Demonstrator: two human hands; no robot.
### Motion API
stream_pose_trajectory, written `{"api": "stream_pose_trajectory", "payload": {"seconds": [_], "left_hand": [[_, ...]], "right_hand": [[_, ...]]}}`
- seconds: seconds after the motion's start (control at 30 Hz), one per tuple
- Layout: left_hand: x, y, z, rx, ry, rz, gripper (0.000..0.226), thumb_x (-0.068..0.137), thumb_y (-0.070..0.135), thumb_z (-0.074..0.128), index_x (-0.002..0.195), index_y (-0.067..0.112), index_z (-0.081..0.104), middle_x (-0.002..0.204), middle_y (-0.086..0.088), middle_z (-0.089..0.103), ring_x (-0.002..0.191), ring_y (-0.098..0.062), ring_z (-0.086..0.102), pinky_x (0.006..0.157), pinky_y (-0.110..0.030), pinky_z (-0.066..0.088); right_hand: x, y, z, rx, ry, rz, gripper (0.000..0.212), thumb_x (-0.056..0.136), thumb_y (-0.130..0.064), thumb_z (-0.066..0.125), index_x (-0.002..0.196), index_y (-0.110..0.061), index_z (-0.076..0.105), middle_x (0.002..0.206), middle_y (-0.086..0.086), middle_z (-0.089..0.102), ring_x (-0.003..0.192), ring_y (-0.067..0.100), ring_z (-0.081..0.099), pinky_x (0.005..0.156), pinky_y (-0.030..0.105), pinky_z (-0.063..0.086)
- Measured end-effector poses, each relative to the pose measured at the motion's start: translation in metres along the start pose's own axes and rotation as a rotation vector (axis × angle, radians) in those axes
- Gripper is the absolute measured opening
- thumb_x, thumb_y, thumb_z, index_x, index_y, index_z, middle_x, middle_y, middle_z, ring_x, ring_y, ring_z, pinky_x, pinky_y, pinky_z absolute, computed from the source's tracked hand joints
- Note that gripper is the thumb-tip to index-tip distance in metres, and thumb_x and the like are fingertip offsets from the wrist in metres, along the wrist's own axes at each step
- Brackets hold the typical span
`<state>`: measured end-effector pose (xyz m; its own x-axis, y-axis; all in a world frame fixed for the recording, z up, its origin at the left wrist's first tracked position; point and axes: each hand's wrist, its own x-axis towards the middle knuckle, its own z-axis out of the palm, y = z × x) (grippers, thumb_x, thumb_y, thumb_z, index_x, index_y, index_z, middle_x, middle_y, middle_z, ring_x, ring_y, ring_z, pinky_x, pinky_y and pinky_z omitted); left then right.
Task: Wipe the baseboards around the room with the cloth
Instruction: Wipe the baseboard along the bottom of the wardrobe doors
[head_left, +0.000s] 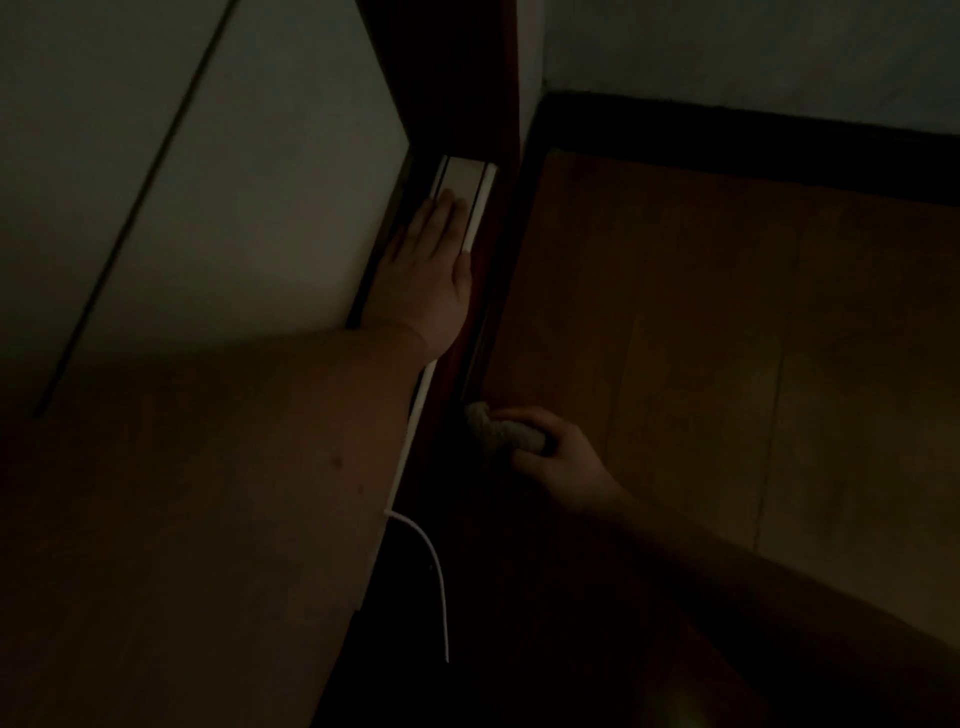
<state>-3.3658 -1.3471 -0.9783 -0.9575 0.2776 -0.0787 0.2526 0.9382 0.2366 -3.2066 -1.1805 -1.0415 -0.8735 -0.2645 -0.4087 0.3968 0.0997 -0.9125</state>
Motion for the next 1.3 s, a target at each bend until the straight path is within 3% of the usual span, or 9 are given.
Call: {"api": "stream_pose_trajectory", "payload": {"seconds": [0.1,0.2,0.4,0.57,0.73,0.9,1.03,1.13,1.3], "left_hand": [[0.000,0.000,0.002,0.001,0.030,0.007,0.056,0.104,0.033,0.016,0.158,0.016,0.014,0.166,0.000,0.010,0.152,-0.015,0.006,0.123,-0.037,0.010],[0.001,-0.001,0.003,-0.021,0.034,0.009,0.060,0.101,0.036,0.013,0.158,0.016,0.016,0.165,0.000,0.011,0.152,-0.015,0.008,0.123,-0.038,0.011],[0.001,-0.002,0.004,-0.010,0.041,0.008,0.064,0.099,0.040,0.006,0.157,0.017,0.018,0.165,0.001,0.012,0.151,-0.014,0.009,0.123,-0.038,0.013],[0.003,-0.003,0.005,-0.018,0.033,0.010,0.064,0.099,0.041,0.005,0.158,0.019,0.016,0.165,0.002,0.010,0.151,-0.012,0.007,0.123,-0.036,0.011],[0.001,-0.002,0.003,-0.018,0.028,0.005,0.065,0.099,0.041,0.005,0.157,0.017,0.017,0.165,0.001,0.012,0.152,-0.015,0.008,0.123,-0.040,0.015],[0.004,-0.003,0.001,-0.023,0.020,0.016,0.067,0.097,0.043,0.004,0.157,0.016,0.017,0.165,-0.001,0.012,0.152,-0.016,0.008,0.123,-0.038,0.012],[0.005,-0.006,0.003,0.001,0.015,0.021,0.066,0.098,0.041,0.005,0.157,0.014,0.018,0.165,-0.003,0.014,0.152,-0.018,0.010,0.123,-0.037,0.012],[0.005,-0.006,0.000,-0.009,0.003,0.026,0.065,0.099,0.039,0.008,0.157,0.013,0.019,0.165,-0.004,0.015,0.151,-0.019,0.012,0.123,-0.038,0.013],[0.005,-0.001,-0.005,-0.014,-0.011,0.012,0.059,0.101,0.032,0.016,0.157,0.012,0.018,0.165,-0.005,0.015,0.152,-0.019,0.011,0.123,-0.036,0.011]], "right_hand": [[0.039,-0.014,-0.039,-0.075,0.244,-0.038,0.046,0.080,-0.015,0.066,0.123,-0.027,0.056,0.129,0.001,0.057,0.119,0.015,0.055,0.104,0.044,0.045],[0.094,-0.054,-0.084,-0.186,0.394,-0.067,0.054,0.090,-0.011,0.064,0.140,-0.023,0.048,0.142,0.005,0.048,0.127,0.022,0.050,0.105,0.048,0.046],[0.191,-0.131,-0.129,-0.153,0.468,-0.142,0.055,0.092,-0.022,0.061,0.144,-0.021,0.043,0.141,0.005,0.049,0.123,0.018,0.052,0.104,0.038,0.048],[0.234,-0.145,-0.135,-0.216,0.439,-0.151,0.057,0.092,-0.022,0.062,0.146,-0.024,0.044,0.146,0.006,0.046,0.128,0.020,0.050,0.106,0.040,0.046],[0.209,-0.130,-0.119,-0.172,0.417,-0.159,0.057,0.088,-0.020,0.061,0.142,-0.032,0.048,0.144,0.001,0.050,0.122,0.017,0.056,0.101,0.039,0.051],[0.173,-0.106,-0.103,-0.119,0.351,-0.165,0.053,0.087,-0.014,0.064,0.136,-0.031,0.054,0.131,-0.002,0.056,0.100,0.009,0.064,0.083,0.030,0.058],[0.139,-0.085,-0.077,-0.094,0.300,-0.151,0.055,0.083,-0.017,0.070,0.133,-0.036,0.054,0.140,-0.003,0.049,0.121,0.015,0.055,0.096,0.038,0.054],[0.102,-0.066,-0.048,-0.111,0.279,-0.167,0.058,0.084,-0.016,0.073,0.137,-0.027,0.052,0.141,-0.008,0.047,0.126,0.006,0.046,0.104,0.024,0.044],[0.045,-0.032,-0.009,-0.077,0.181,-0.172,0.058,0.082,-0.017,0.078,0.134,-0.025,0.053,0.132,-0.012,0.046,0.118,-0.003,0.046,0.097,0.010,0.039]]}}
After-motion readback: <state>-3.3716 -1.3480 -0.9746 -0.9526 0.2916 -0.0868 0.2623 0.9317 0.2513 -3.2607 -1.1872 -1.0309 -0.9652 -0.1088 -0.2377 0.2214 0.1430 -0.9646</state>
